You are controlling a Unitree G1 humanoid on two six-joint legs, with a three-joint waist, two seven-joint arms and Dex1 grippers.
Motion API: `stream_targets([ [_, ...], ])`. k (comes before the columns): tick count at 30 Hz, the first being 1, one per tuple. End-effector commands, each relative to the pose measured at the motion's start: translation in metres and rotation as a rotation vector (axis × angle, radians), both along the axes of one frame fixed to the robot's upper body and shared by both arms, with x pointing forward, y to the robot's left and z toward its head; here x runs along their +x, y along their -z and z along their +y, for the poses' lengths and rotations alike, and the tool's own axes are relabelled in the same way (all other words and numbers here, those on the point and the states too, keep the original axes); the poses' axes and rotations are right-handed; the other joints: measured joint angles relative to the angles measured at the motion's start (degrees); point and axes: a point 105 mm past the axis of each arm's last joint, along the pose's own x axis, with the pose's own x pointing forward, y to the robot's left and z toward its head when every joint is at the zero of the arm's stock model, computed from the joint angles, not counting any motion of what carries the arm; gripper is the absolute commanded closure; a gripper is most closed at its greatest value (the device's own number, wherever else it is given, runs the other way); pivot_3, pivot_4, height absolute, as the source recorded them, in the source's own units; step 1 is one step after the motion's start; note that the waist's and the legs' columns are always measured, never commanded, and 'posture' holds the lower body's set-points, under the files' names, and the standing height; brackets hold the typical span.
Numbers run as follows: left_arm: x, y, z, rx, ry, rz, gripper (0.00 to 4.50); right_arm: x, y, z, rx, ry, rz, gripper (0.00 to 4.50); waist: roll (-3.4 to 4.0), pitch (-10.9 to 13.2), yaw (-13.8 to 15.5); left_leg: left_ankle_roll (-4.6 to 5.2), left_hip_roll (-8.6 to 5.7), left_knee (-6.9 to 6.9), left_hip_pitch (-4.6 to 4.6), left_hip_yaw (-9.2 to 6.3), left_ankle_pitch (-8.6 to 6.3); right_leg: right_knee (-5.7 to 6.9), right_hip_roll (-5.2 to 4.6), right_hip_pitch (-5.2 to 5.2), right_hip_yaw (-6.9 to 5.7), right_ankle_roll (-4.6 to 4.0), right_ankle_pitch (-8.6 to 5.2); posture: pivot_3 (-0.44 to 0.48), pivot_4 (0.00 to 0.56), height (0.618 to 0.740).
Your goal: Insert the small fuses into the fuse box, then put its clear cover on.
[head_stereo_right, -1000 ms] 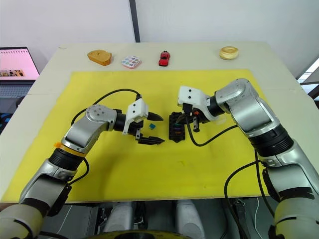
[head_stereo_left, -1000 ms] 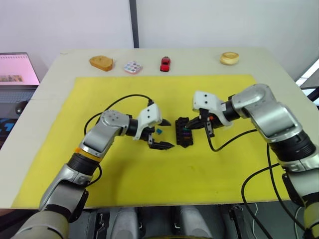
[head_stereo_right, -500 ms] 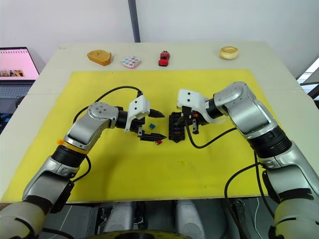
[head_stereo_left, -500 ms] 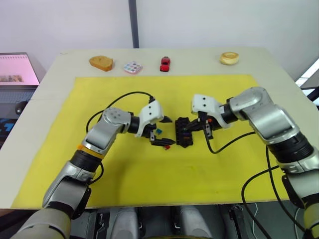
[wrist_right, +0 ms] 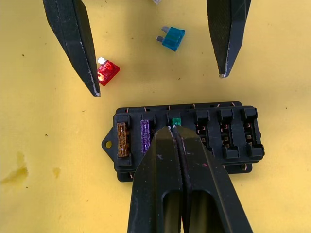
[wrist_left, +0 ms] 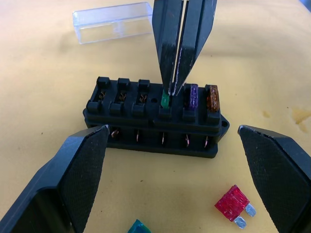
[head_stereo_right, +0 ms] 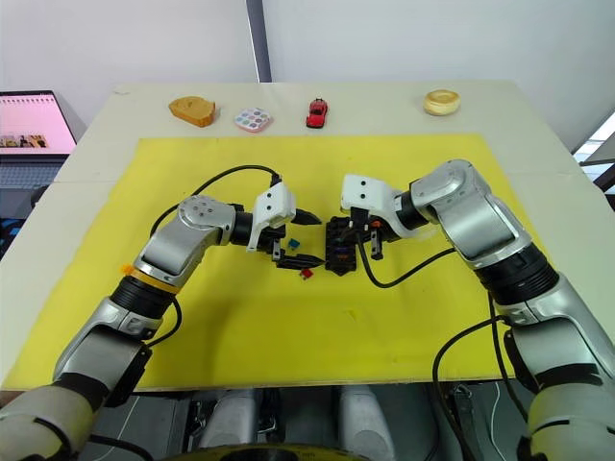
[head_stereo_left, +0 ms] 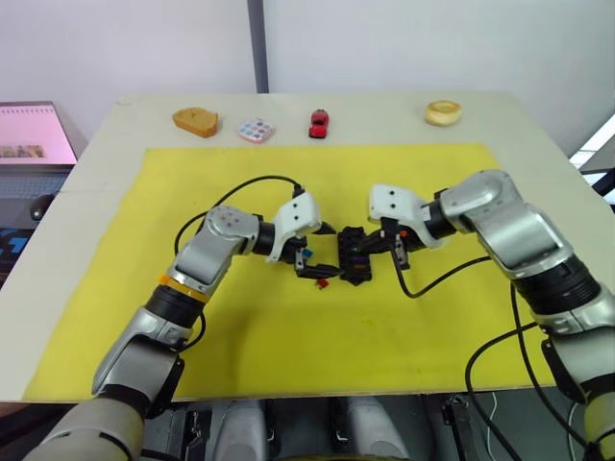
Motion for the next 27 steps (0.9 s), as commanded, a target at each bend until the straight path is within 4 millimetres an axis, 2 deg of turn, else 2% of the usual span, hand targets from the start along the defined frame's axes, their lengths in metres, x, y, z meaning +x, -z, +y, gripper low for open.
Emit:
stream_targets([
  [1, -0.001, -0.009, -0.003, -0.004, 0.018, -0.044, 0.0, -0.003, 0.027, -0.006, -0.053, 0.023, 0.072, 4.47, 0.0, 0.0, 0.0, 0.0, 0.0, 0.0, 0.01, 0.0, 0.0, 0.0, 0.0, 0.01, 0.0, 0.0, 0.0, 0.0, 0.15, 0.74],
  [5, -0.001, -0.01, -0.002, -0.005, 0.016, -0.044, 0.0, -0.003, 0.029, -0.007, -0.058, 0.026, 0.074, 4.47, 0.0, 0.0, 0.0, 0.0, 0.0, 0.0, 0.04, -0.01, 0.0, 0.0, 0.0, 0.04, 0.0, 0.0, 0.0, 0.0, 0.15, 0.74],
  [12, -0.001, -0.019, 0.005, -0.048, -0.002, -0.024, 0.0, 0.002, -0.005, -0.002, 0.048, 0.056, 0.026, 4.47, 0.0, 0.0, 0.0, 0.0, 0.0, 0.0, 0.04, -0.01, 0.0, 0.0, 0.0, 0.05, 0.0, 0.0, 0.0, 0.0, 0.15, 0.74],
  [17, 0.002, -0.043, 0.02, -0.142, -0.046, -0.039, 0.0, -0.003, -0.047, -0.002, 0.211, 0.066, -0.034, 4.47, 0.0, 0.0, 0.0, -0.01, 0.02, -0.01, -0.03, -0.01, 0.0, 0.01, -0.01, -0.04, 0.0, 0.0, 0.0, 0.0, 0.15, 0.74],
  [21, 0.001, -0.056, 0.052, -0.132, -0.074, -0.07, 0.0, -0.007, -0.065, -0.02, 0.229, 0.102, -0.083, 4.47, 0.0, 0.0, -0.1, -0.06, 0.03, -0.05, -0.05, -0.02, 0.03, 0.01, -0.01, -0.07, -0.01, 0.02, 0.01, 0.0, 0.15, 0.74],
  [26, -0.003, -0.051, 0.092, -0.026, -0.109, -0.085, 0.0, -0.013, -0.068, -0.048, 0.211, 0.166, -0.112, 4.47, -0.01, 0.0, -0.1, -0.01, 0.03, -0.09, -0.04, 0.0, 0.0, 0.0, -0.02, -0.09, -0.02, 0.0, 0.0, 0.0, 0.15, 0.74],
  [27, -0.005, -0.049, 0.104, -0.006, -0.124, -0.073, 0.0, -0.015, -0.068, -0.057, 0.206, 0.192, -0.107, 4.22, -0.01, 0.0, -0.1, 0.0, 0.02, -0.08, -0.04, 0.01, 0.0, 0.0, -0.04, -0.09, -0.02, 0.0, 0.0, 0.0, 0.15, 0.74],
])
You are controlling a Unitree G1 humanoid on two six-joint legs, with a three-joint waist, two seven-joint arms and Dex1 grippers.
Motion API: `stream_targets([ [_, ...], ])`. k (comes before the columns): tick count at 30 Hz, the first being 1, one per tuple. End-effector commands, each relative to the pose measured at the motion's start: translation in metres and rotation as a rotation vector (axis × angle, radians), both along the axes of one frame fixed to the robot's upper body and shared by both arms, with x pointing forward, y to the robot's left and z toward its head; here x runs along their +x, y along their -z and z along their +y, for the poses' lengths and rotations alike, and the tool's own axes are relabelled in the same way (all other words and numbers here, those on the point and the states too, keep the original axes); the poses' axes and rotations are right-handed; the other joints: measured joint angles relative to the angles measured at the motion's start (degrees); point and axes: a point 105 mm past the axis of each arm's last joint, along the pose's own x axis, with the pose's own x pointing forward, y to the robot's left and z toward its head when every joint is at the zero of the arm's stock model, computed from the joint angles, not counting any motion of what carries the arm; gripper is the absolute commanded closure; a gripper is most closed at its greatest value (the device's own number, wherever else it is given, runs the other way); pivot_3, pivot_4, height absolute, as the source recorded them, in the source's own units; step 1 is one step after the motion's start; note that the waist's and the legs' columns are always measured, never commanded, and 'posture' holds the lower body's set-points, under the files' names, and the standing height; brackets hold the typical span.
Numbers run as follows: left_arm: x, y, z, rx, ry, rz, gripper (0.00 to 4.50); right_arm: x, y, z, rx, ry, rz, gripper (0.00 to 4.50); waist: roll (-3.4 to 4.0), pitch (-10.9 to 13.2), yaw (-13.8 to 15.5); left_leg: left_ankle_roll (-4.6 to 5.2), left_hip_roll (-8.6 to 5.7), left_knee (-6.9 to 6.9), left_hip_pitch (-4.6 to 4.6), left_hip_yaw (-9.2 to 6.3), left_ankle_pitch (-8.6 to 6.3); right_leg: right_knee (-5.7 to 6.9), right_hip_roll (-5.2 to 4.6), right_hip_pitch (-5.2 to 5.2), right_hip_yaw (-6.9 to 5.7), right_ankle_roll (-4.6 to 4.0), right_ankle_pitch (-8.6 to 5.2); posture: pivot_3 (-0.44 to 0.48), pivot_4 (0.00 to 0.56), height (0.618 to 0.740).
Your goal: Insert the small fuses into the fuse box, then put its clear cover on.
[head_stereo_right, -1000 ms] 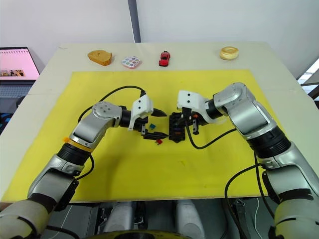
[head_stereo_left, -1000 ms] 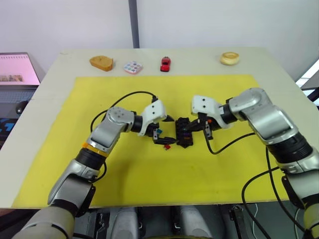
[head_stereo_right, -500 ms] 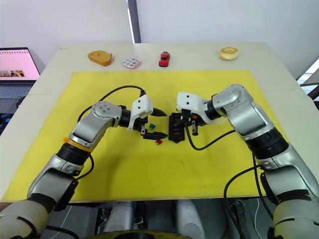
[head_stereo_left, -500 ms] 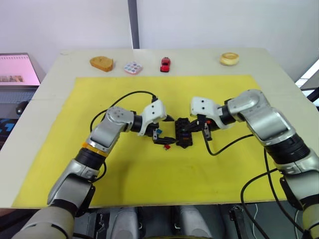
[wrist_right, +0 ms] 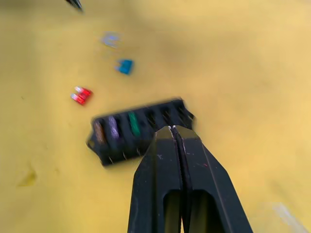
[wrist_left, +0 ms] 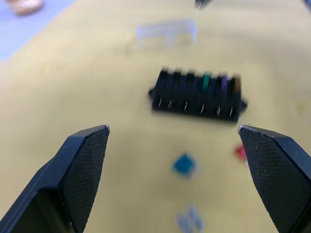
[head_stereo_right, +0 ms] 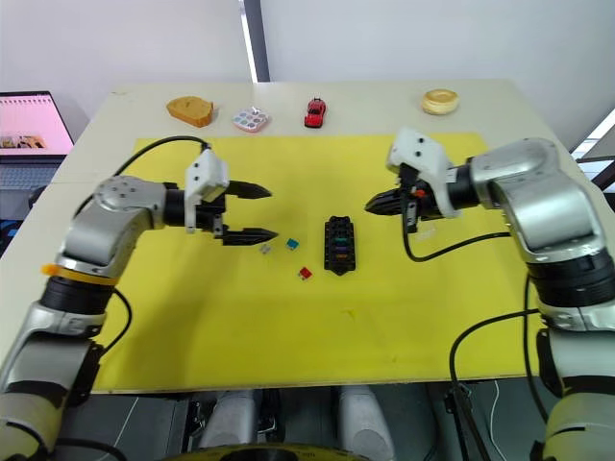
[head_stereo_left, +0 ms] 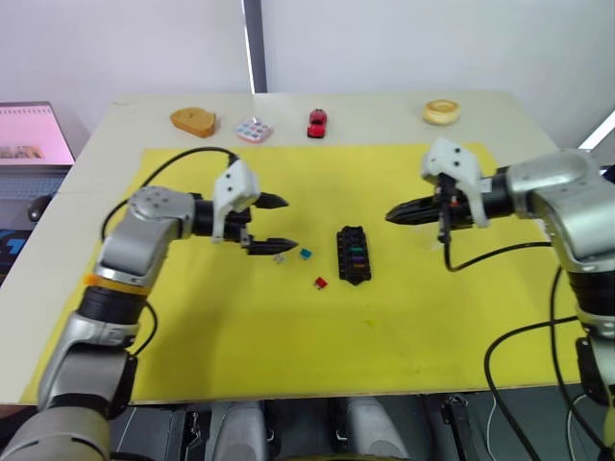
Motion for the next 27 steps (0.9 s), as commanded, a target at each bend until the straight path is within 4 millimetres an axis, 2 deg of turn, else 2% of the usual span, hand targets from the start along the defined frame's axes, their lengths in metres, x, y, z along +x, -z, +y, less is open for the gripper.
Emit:
stream_targets([
  [1, -0.007, -0.007, 0.031, 0.041, -0.018, -0.014, 0.0, -0.01, -0.013, -0.022, -0.001, 0.04, -0.038, 3.93, 0.0, 0.0, 0.0, 0.0, 0.0, 0.0, 0.0, 0.01, 0.0, 0.0, -0.01, -0.01, 0.0, 0.0, 0.0, 0.0, 0.15, 0.74],
  [2, -0.008, -0.002, 0.048, 0.075, -0.052, 0.009, 0.0, -0.013, -0.012, -0.034, -0.008, 0.079, -0.032, 3.67, 0.0, 0.0, 0.1, 0.0, 0.0, 0.01, 0.0, 0.01, 0.0, 0.0, -0.01, -0.01, 0.0, 0.0, 0.0, 0.0, 0.15, 0.74],
  [4, -0.014, 0.007, 0.074, 0.136, -0.098, 0.048, 0.0, -0.018, -0.011, -0.055, -0.025, 0.14, -0.032, 2.66, 0.0, 0.0, 0.0, 0.0, 0.0, -0.01, -0.02, 0.01, -0.01, -0.03, -0.03, -0.02, 0.0, -0.01, -0.01, 0.0, 0.15, 0.74],
  [7, -0.023, 0.012, 0.097, 0.168, -0.137, 0.098, 0.0, -0.025, -0.006, -0.082, -0.071, 0.218, -0.022, 1.11, 0.0, 0.0, 0.1, 0.01, 0.06, -0.03, -0.02, 0.05, -0.01, -0.04, -0.09, -0.06, 0.0, -0.07, -0.04, 0.0, 0.15, 0.74],
  [9, -0.026, 0.014, 0.104, 0.183, -0.151, 0.113, 0.0, -0.029, -0.005, -0.091, -0.086, 0.244, -0.02, 0.07, 0.01, 0.0, 0.1, 0.02, 0.12, -0.01, -0.01, 0.05, -0.01, -0.04, -0.12, -0.05, -0.01, -0.21, -0.12, 0.0, 0.15, 0.74],
  [13, -0.035, 0.02, 0.126, 0.212, -0.199, 0.16, 0.0, -0.036, -0.003, -0.12, -0.122, 0.335, -0.011, 0.07, 0.01, 0.0, 0.0, 0.03, 0.14, -0.01, -0.01, 0.07, -0.03, -0.05, -0.16, -0.06, 0.01, -0.24, -0.13, 0.0, 0.15, 0.74],
  [17, -0.034, 0.019, 0.12, 0.19, -0.185, 0.157, 0.0, -0.036, -0.005, -0.118, -0.11, 0.329, -0.029, 0.07, 0.01, 0.0, 0.0, 0.03, 0.15, -0.02, -0.01, 0.12, -0.03, -0.04, -0.13, -0.1, 0.01, -0.23, -0.13, 0.0, 0.15, 0.74],
  [20, -0.03, 0.018, 0.106, 0.154, -0.162, 0.163, 0.0, -0.034, -0.01, -0.097, -0.08, 0.25, -0.05, 0.07, 0.02, 0.0, 0.0, 0.03, 0.15, -0.02, -0.01, 0.13, -0.03, -0.04, -0.11, -0.1, 0.03, -0.23, -0.13, 0.0, 0.15, 0.74],
  [27, -0.025, 0.025, 0.055, 0.001, -0.034, 0.334, 0.0, -0.03, -0.019, -0.018, 0.038, 0.006, -0.078, 0.07, 0.01, 0.0, 0.1, 0.03, 0.04, 0.0, -0.04, 0.12, -0.03, -0.02, -0.03, -0.1, 0.04, -0.04, -0.02, 0.0, 0.15, 0.74],
])
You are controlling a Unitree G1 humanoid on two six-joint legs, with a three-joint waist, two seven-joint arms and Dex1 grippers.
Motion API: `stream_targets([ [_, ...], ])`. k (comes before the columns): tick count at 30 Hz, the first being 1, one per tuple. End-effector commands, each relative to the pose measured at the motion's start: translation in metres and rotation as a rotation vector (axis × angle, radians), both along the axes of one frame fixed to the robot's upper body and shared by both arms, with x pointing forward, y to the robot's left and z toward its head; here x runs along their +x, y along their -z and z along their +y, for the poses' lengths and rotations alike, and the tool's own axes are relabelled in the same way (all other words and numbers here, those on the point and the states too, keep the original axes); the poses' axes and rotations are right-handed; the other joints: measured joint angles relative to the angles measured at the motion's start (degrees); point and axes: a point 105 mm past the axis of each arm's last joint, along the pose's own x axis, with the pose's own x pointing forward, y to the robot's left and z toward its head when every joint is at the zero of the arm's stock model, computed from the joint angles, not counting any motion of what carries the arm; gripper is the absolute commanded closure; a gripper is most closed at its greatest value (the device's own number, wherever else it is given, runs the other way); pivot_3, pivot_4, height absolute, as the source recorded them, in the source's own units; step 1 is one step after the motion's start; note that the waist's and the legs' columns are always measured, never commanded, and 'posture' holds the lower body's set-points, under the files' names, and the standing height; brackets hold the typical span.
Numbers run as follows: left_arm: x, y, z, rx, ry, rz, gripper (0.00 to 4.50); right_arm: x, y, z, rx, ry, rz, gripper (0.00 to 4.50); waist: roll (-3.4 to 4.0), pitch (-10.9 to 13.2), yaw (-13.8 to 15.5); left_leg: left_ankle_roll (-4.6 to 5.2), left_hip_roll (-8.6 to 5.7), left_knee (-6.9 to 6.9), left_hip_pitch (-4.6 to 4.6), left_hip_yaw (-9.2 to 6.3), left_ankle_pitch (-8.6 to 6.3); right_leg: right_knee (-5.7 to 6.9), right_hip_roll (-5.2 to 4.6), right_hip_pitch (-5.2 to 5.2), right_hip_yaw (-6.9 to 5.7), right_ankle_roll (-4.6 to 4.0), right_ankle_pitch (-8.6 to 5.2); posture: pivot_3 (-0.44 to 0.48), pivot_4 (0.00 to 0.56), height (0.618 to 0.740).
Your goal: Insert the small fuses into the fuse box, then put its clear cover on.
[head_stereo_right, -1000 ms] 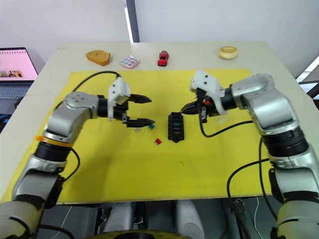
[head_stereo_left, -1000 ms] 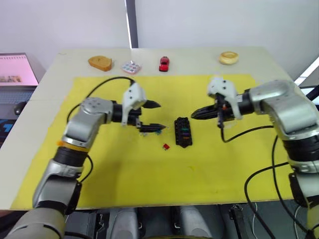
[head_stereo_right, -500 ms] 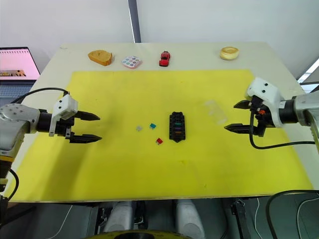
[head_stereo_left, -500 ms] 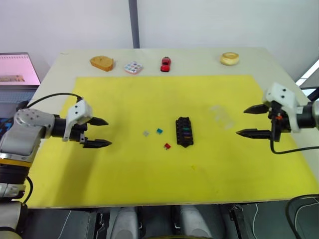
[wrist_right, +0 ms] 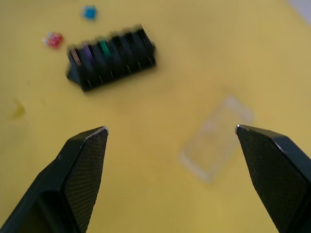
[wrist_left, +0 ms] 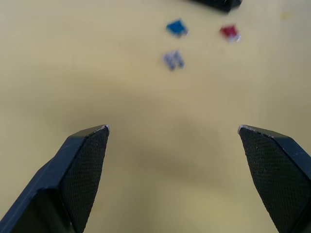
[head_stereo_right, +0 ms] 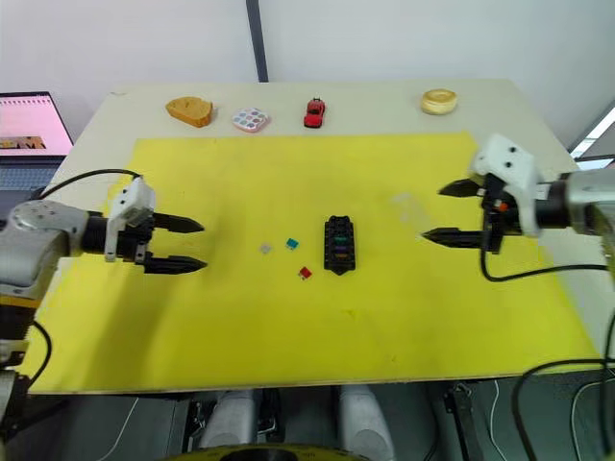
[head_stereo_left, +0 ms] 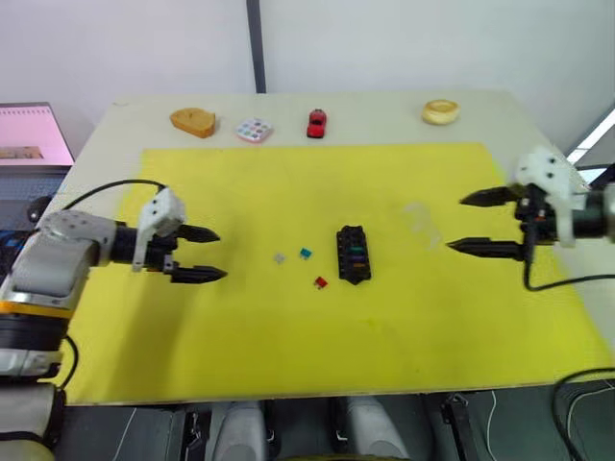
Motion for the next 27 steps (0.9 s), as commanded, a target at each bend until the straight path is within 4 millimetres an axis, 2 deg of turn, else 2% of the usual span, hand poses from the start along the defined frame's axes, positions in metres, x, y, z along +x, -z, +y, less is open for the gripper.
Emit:
stream_targets([
  [1, 0.001, -0.001, -0.019, -0.079, 0.03, 0.1, 0.0, -0.005, -0.006, 0.035, 0.029, -0.114, -0.02, 0.07, -0.01, 0.0, 0.0, 0.0, 0.0, 0.0, -0.01, -0.01, 0.0, 0.0, 0.02, 0.0, 0.0, 0.01, 0.0, 0.0, 0.15, 0.74],
  [5, 0.007, 0.008, -0.03, -0.123, 0.019, 0.207, 0.0, -0.01, -0.002, 0.062, 0.051, -0.202, -0.006, 0.07, -0.01, 0.0, 0.1, 0.0, -0.01, 0.03, -0.04, -0.05, 0.01, 0.02, 0.05, -0.01, -0.01, 0.02, 0.01, 0.0, 0.15, 0.74],
  [8, 0.015, 0.018, -0.041, -0.153, 0.003, 0.273, 0.88, -0.017, 0.007, 0.083, 0.063, -0.268, 0.015, 0.0, -0.01, 0.0, 0.2, 0.0, -0.03, 0.06, -0.04, -0.07, 0.01, 0.03, 0.04, 0.0, -0.02, 0.02, 0.01, 0.0, 0.15, 0.74],
  [10, 0.018, 0.024, -0.044, -0.15, -0.002, 0.29, 1.85, -0.019, 0.008, 0.087, 0.066, -0.274, 0.017, 0.0, -0.01, 0.0, 0.2, 0.0, -0.05, 0.08, -0.06, -0.09, 0.01, 0.03, 0.04, 0.01, -0.02, 0.02, 0.01, 0.0, 0.15, 0.74],
  [19, 0.032, 0.038, -0.055, -0.191, -0.058, 0.357, 1.85, -0.02, 0.008, 0.089, 0.072, -0.263, 0.024, 0.0, -0.01, 0.0, 0.3, 0.01, -0.07, 0.13, -0.23, -0.15, 0.02, 0.06, 0.02, -0.09, -0.05, 0.02, 0.01, 0.0, 0.15, 0.74],
  [27, 0.04, 0.04, -0.064, -0.277, -0.099, 0.463, 1.85, -0.02, 0.007, 0.087, 0.071, -0.253, 0.024, 0.0, -0.01, 0.0, 0.5, 0.02, -0.12, 0.16, -0.23, -0.22, 0.01, 0.05, -0.01, -0.03, -0.07, 0.02, 0.01, 0.0, 0.15, 0.74],
])
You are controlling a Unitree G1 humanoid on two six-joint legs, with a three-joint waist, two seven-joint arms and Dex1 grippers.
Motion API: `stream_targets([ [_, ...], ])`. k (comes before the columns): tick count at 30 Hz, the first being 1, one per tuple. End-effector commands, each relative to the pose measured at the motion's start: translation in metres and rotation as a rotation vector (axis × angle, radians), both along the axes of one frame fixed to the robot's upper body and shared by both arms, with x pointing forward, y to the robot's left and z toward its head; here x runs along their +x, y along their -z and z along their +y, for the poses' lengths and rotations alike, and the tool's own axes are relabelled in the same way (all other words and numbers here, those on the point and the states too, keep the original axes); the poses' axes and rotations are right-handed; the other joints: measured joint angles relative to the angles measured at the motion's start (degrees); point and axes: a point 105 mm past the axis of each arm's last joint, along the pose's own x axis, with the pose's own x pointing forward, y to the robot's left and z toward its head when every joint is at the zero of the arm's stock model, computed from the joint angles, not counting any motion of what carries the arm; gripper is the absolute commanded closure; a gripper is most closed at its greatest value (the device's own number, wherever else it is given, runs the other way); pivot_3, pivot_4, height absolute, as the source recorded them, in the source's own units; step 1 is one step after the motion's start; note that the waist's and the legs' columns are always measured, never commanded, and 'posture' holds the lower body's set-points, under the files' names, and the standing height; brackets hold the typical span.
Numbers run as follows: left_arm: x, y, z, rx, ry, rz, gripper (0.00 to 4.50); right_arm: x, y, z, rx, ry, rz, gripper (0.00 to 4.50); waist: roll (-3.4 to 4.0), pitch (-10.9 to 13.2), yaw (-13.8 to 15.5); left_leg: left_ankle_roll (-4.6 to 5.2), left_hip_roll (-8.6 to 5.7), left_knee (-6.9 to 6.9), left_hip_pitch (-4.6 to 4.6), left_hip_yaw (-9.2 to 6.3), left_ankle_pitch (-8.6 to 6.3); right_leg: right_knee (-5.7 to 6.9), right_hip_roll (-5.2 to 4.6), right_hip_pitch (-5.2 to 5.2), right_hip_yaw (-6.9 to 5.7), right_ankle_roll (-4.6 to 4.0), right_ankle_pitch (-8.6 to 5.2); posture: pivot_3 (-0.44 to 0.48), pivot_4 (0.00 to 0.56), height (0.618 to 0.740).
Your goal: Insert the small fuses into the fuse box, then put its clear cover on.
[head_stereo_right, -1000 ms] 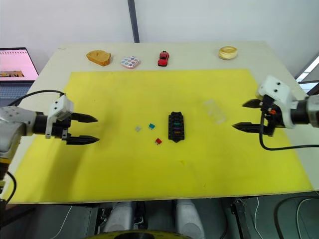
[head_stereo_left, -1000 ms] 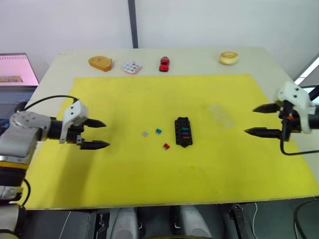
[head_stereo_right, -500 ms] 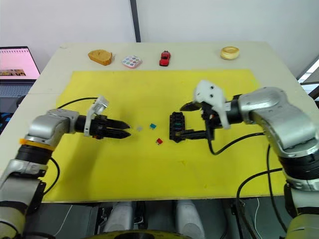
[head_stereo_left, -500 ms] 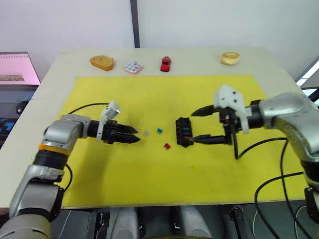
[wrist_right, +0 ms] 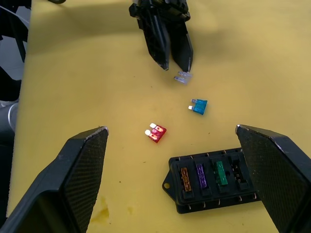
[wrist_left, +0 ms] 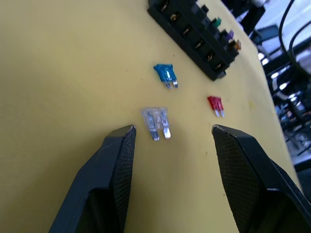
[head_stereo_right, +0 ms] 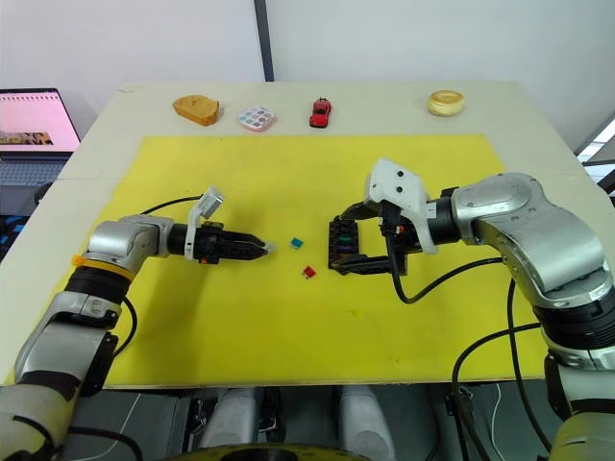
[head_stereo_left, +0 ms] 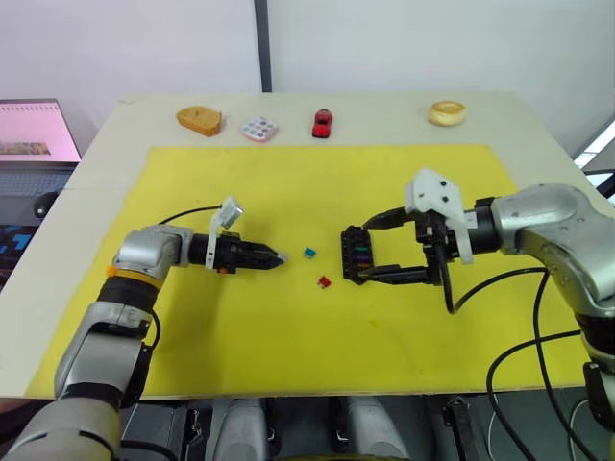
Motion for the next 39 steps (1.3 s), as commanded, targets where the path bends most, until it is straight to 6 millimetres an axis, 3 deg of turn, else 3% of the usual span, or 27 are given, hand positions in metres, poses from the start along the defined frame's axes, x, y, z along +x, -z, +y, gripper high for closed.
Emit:
stream_targets([
  [1, 0.005, -0.001, -0.007, -0.015, -0.019, 0.02, 1.85, -0.001, -0.012, -0.001, -0.002, 0.0, -0.054, 0.0, 0.0, 0.0, 0.1, 0.0, 0.0, 0.0, 0.0, -0.01, 0.0, 0.0, 0.0, 0.0, 0.0, 0.0, 0.0, 0.0, 0.15, 0.74],
  [9, 0.001, 0.007, -0.019, 0.014, 0.02, 0.028, 1.85, 0.002, -0.012, -0.003, -0.006, 0.022, -0.055, 0.0, 0.01, 0.0, 1.1, 0.01, -0.03, 0.02, 0.0, -0.02, 0.0, 0.0, -0.03, 0.02, 0.0, 0.0, 0.0, 0.0, 0.15, 0.74],
  [12, 0.002, 0.008, -0.02, 0.018, 0.013, 0.031, 2.76, 0.003, -0.011, -0.004, -0.008, 0.029, -0.057, 0.0, 0.01, 0.0, 1.0, 0.01, -0.03, 0.02, 0.0, -0.02, 0.0, 0.0, -0.03, 0.02, 0.0, -0.01, 0.0, 0.0, 0.15, 0.74],
  [15, 0.003, 0.008, -0.019, 0.023, 0.005, 0.031, 4.29, 0.003, -0.011, -0.004, -0.007, 0.031, -0.057, 0.0, 0.01, 0.0, 1.0, 0.02, -0.03, 0.02, 0.0, -0.03, -0.01, 0.0, -0.03, 0.02, 0.0, -0.01, 0.0, 0.0, 0.15, 0.74],
  [24, -0.001, 0.008, -0.007, 0.046, 0.006, 0.005, 4.41, 0.005, -0.012, -0.004, -0.006, 0.033, -0.06, 0.0, 0.01, 0.0, 0.7, 0.02, -0.01, 0.02, 0.0, -0.04, -0.01, 0.0, -0.02, 0.01, -0.01, -0.01, 0.0, 0.0, 0.15, 0.74],
  [32, -0.002, -0.03, 0.003, -0.057, -0.011, -0.115, 4.41, 0.003, -0.015, 0.001, 0.03, 0.023, -0.017, 0.0, 0.0, 0.0, -0.4, 0.01, 0.06, -0.02, -0.06, -0.05, -0.01, 0.01, 0.03, -0.07, -0.03, 0.01, 0.01, 0.0, 0.15, 0.74],
  [36, -0.012, -0.091, -0.012, -0.208, 0.028, -0.277, 4.41, -0.004, -0.026, 0.014, 0.145, -0.008, 0.129, 0.0, 0.0, 0.0, -0.5, -0.01, 0.11, -0.01, -0.21, -0.06, 0.01, 0.04, 0.03, -0.2, -0.04, 0.04, 0.02, 0.0, 0.15, 0.74],
  [39, -0.021, -0.108, -0.022, -0.237, 0.055, -0.335, 4.41, -0.001, -0.038, 0.02, 0.202, -0.005, 0.182, 0.0, 0.0, 0.0, -0.4, -0.17, 0.17, 0.0, -0.25, -0.05, 0.1, 0.12, 0.0, -0.26, -0.03, 0.06, 0.04, 0.0, 0.15, 0.74],
])
